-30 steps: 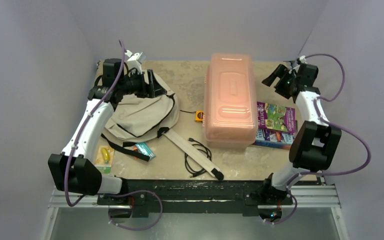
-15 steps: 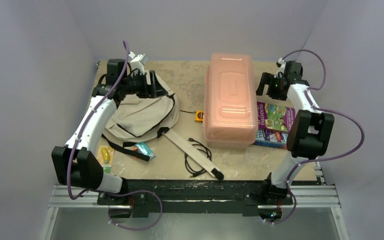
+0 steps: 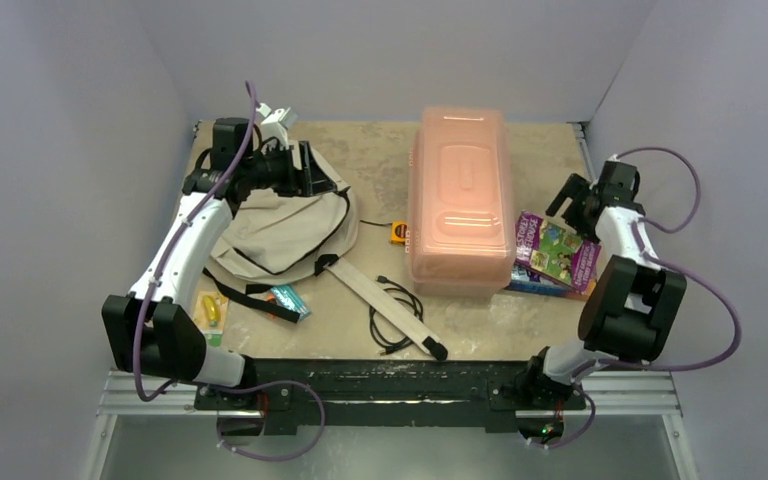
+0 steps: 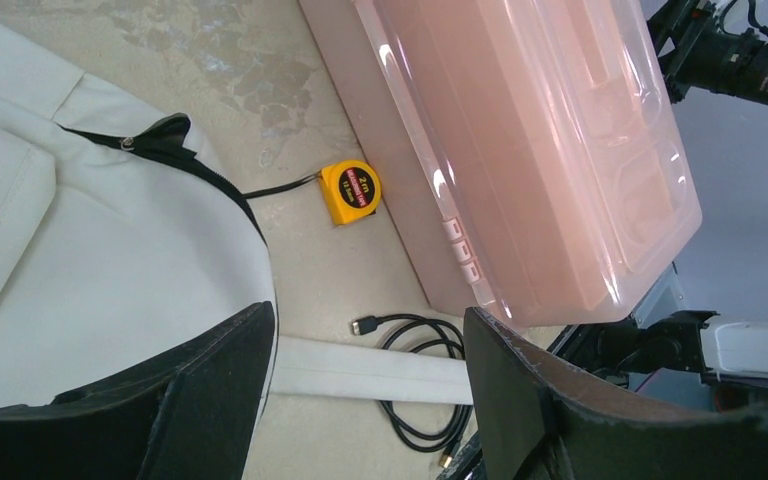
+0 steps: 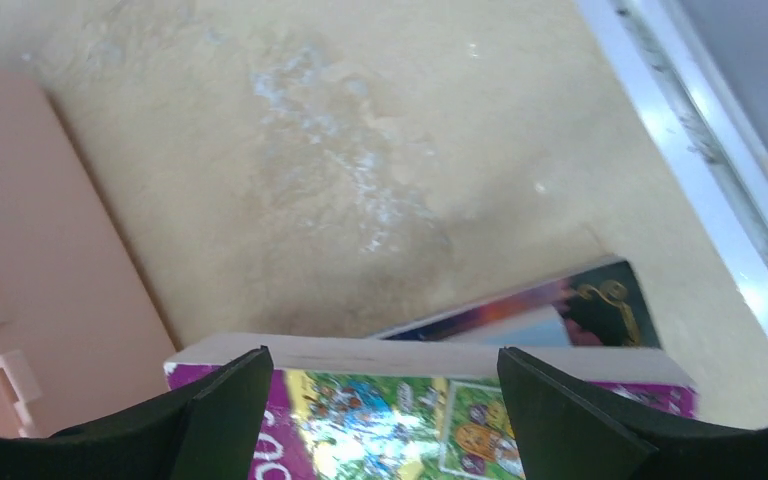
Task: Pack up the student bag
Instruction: Pick up the book from the center of the board.
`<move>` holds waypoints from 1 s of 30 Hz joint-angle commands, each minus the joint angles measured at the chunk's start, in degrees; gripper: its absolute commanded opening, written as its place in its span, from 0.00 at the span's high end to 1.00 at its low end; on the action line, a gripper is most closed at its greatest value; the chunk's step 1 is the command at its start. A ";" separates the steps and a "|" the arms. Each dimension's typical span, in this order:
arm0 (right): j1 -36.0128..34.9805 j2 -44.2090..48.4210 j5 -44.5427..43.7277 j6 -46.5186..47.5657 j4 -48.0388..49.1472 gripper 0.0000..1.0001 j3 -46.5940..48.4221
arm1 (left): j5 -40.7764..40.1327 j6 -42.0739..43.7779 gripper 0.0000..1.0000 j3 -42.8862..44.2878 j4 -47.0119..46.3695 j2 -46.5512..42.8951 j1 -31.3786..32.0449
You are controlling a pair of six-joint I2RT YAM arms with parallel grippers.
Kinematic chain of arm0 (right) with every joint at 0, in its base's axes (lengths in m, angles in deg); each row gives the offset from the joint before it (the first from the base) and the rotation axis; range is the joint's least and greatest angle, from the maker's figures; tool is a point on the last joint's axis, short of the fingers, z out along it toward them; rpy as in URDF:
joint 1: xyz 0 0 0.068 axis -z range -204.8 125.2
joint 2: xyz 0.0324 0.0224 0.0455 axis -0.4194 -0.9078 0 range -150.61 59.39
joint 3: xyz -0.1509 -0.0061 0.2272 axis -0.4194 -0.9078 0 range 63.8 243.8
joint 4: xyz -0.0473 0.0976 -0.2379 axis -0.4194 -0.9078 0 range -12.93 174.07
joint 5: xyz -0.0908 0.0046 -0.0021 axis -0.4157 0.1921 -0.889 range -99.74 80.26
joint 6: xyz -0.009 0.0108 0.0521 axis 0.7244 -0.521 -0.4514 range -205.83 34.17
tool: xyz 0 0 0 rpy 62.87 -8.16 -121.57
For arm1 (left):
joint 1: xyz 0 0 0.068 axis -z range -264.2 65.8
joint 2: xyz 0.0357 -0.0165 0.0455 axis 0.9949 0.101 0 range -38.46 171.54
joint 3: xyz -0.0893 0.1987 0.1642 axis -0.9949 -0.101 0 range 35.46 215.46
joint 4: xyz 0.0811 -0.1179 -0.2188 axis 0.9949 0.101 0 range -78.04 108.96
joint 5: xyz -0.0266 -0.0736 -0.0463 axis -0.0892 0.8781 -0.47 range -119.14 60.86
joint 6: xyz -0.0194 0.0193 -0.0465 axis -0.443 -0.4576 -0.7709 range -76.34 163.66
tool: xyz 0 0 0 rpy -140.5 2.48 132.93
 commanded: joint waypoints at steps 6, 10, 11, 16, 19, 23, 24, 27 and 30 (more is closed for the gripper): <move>3.86 11.47 0.39 -6.31 3.11 0.08 -7.01 | 2.93 -1.22 0.31 -0.44 -3.04 -3.36 0.45; 11.34 18.68 1.77 -11.88 6.25 0.01 -10.21 | 2.91 -1.16 0.31 -0.68 -3.09 -3.57 0.53; 14.34 20.12 5.02 -13.60 8.50 0.01 -13.17 | 2.92 -1.16 0.31 -0.81 -3.14 -3.66 0.53; 23.11 22.55 17.57 -15.08 17.82 0.01 -20.65 | 3.88 -1.69 0.31 -1.27 -3.93 -3.58 0.69; 25.64 21.87 25.69 -15.83 24.35 0.01 -25.07 | 4.24 -1.87 0.31 -1.40 -4.05 -3.52 0.71; 28.41 20.99 29.70 -15.94 28.93 0.01 -29.03 | 4.44 -2.03 0.30 -1.56 -4.27 -3.37 0.80; 28.86 20.41 29.97 -15.57 29.17 0.01 -29.40 | 4.62 -2.16 0.30 -1.54 -4.35 -3.28 0.89; 29.33 19.33 28.70 -14.28 30.89 0.01 -31.82 | 5.07 -2.47 0.30 -1.47 -4.58 -3.14 0.89; 29.34 18.20 27.88 -13.03 31.87 0.01 -32.59 | 5.12 -2.41 0.30 -1.62 -4.67 -3.42 0.96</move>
